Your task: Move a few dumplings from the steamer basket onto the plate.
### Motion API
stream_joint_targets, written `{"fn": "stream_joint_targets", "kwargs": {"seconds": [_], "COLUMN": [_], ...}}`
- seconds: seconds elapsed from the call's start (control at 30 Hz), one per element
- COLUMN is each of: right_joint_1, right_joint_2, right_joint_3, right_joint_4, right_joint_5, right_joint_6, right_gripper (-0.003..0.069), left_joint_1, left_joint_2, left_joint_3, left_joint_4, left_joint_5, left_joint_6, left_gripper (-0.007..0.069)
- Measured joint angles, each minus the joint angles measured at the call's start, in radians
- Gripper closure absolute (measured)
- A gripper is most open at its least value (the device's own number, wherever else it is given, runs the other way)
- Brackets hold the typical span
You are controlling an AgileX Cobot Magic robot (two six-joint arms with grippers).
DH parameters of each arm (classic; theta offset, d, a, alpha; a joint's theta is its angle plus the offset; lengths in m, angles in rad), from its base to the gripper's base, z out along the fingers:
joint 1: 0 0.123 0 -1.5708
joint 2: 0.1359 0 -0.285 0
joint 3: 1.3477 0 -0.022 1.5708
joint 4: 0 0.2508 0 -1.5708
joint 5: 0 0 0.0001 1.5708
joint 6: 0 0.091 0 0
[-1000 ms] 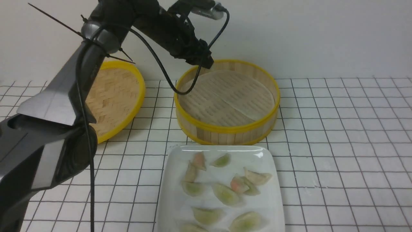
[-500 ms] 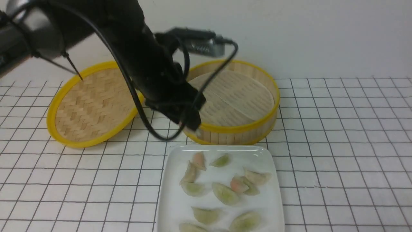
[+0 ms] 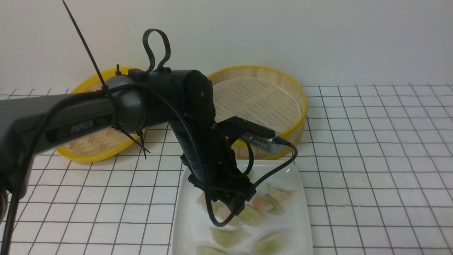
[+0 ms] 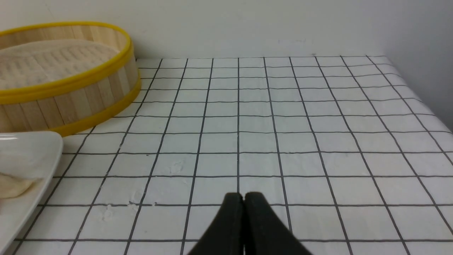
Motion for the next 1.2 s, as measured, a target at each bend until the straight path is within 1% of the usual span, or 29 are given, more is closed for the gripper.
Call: {"fn": "stream_joint_targets", "kwargs": {"seconds": [0.1, 0.17, 0.23, 0.27, 0.33, 0.37, 0.47, 0.57, 0.73, 0.9, 1.2], "right_joint_1": [0.000, 0.000, 0.000, 0.000, 0.000, 0.000, 0.000, 0.000, 0.000, 0.000, 0.000], "right_joint_2": [0.000, 0.000, 0.000, 0.000, 0.000, 0.000, 0.000, 0.000, 0.000, 0.000, 0.000], "right_joint_3": [0.000, 0.000, 0.000, 0.000, 0.000, 0.000, 0.000, 0.000, 0.000, 0.000, 0.000], "right_joint_4": [0.000, 0.000, 0.000, 0.000, 0.000, 0.000, 0.000, 0.000, 0.000, 0.000, 0.000], "right_joint_5": [0.000, 0.000, 0.000, 0.000, 0.000, 0.000, 0.000, 0.000, 0.000, 0.000, 0.000], "right_joint_6": [0.000, 0.000, 0.000, 0.000, 0.000, 0.000, 0.000, 0.000, 0.000, 0.000, 0.000], "right_gripper": [0.0667, 0.0667, 0.0667, 0.0667, 0.0667, 0.0667, 0.0667, 0.0667, 0.0667, 0.0667, 0.0667], "left_joint_1": [0.001, 0.008, 0.013, 0.015, 0.018, 0.018, 0.018, 0.018, 0.018, 0.019, 0.019], "left_joint_2": [0.001, -0.017, -0.066, -0.116, -0.211, -0.270, -0.423, -0.541, -0.659, -0.758, -1.085], "left_joint_3": [-0.026, -0.074, -0.096, -0.096, -0.091, -0.084, -0.064, -0.057, -0.055, -0.055, -0.047], "left_joint_4": [0.013, 0.032, 0.055, 0.066, 0.078, 0.080, 0.078, 0.078, 0.084, 0.108, 0.253], "left_joint_5": [0.047, 0.112, 0.138, 0.139, 0.123, 0.098, 0.026, -0.002, -0.003, 0.042, 0.046], "left_joint_6": [-0.028, -0.074, -0.099, -0.108, -0.120, -0.125, -0.130, -0.130, -0.129, -0.125, -0.133], "left_gripper": [0.0154, 0.0181, 0.0274, 0.0358, 0.0499, 0.0553, 0.0618, 0.0631, 0.0631, 0.0631, 0.0631]}}
